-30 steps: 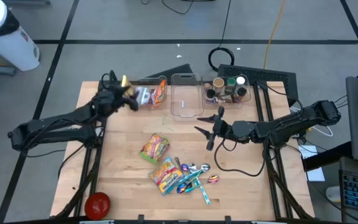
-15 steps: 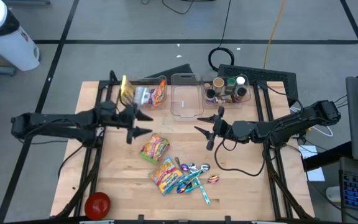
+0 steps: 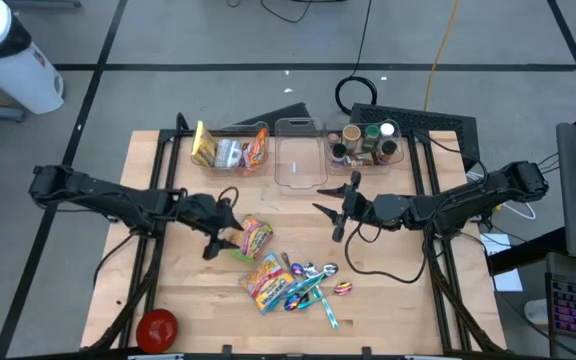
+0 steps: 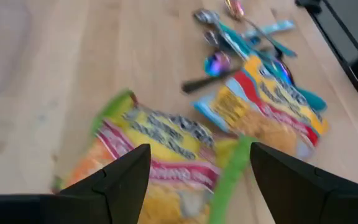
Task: Pick & Place Food Item
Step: Put the green noodle pack into the left transparent bin
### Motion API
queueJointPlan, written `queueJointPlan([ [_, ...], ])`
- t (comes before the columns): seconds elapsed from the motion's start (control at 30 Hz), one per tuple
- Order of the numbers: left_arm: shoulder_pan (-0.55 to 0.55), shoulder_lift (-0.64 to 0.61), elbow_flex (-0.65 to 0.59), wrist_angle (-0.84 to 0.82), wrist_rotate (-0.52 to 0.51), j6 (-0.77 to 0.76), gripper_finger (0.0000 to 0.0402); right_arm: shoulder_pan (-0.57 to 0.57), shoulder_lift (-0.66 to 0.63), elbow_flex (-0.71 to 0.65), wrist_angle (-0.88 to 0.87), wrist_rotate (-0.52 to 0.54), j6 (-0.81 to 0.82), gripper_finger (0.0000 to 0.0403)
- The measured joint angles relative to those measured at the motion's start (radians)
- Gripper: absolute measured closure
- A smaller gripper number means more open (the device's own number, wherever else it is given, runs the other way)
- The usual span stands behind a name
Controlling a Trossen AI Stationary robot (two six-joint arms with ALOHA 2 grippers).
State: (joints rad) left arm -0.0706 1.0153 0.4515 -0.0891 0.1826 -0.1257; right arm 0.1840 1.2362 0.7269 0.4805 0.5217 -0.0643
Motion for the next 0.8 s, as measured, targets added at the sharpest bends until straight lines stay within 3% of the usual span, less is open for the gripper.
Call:
queueJointPlan([
  [0.23,-0.109,-0.001,0.0,-0.148,-0.005,0.1,0.0119,0.0,0.0,0.0,0.0,0.0,0.0,0.0245],
  [0.47,-0.22,0.0,0.0,-0.21,-0.299,0.182,0.0119,0.0,0.0,0.0,0.0,0.0,0.0,0.0242],
  [0.67,-0.285,0.035,0.0,-0.244,-0.315,0.218,0.0119,0.0,0.0,0.0,0.0,-0.001,0.0,0.0245],
  [0.8,-0.308,0.088,0.0,-0.242,-0.326,0.162,0.0119,0.0,0.0,0.0,0.0,-0.002,0.003,0.0242],
])
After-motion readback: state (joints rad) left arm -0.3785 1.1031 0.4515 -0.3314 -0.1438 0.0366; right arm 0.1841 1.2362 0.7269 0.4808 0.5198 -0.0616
